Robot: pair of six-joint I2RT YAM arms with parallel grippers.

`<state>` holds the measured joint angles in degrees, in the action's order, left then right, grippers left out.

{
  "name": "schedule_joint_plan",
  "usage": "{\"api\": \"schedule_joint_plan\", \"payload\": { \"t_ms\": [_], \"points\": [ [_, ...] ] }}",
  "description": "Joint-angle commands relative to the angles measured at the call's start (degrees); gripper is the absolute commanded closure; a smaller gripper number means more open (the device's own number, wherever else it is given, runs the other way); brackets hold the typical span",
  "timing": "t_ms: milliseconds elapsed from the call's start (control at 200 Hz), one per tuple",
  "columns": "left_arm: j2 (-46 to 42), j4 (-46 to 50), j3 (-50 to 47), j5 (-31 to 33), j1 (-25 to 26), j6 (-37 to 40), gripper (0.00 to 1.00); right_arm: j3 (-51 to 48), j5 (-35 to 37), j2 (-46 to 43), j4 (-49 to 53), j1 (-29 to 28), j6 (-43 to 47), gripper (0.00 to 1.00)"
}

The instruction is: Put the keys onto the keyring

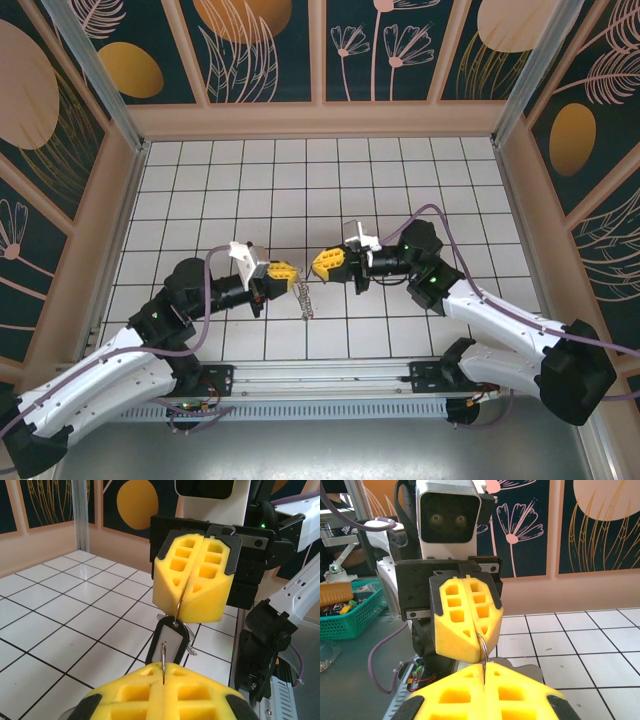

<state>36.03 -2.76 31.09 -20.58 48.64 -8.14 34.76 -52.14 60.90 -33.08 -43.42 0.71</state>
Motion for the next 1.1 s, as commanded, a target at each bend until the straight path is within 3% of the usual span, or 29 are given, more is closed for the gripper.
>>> {"api": "schedule_joint_plan", "payload": {
  "t_ms": [0, 270, 525, 796, 1096],
  "points": [
    [1.24, -2.43, 0.81, -1.01, -0.31, 0.93, 1.00, 1.95, -1.21, 0.43, 1.85, -1.04, 2.33, 1.00],
    [6.44, -3.87, 2.97, -4.19, -0.36, 1.98, 1.00, 2.15, -0.38, 0.92, 2.39, -1.76, 2.65, 1.00],
    [4.52, -3.31, 2.26, -4.61, -0.35, 1.64, 1.00, 1.53, 3.98, -0.12, 3.20, -1.58, 3.63, 1.00],
    [3.25, 1.13, 2.86, 0.53, -0.32, 2.16, 1.00, 0.92, 4.12, -2.06, 4.48, -1.50, 4.65, 0.94],
    [2.41, 0.83, 3.04, -4.65, -0.34, 3.28, 1.00, 2.64, 2.65, -2.82, 11.41, -1.49, 8.09, 0.96]
  ]
}}
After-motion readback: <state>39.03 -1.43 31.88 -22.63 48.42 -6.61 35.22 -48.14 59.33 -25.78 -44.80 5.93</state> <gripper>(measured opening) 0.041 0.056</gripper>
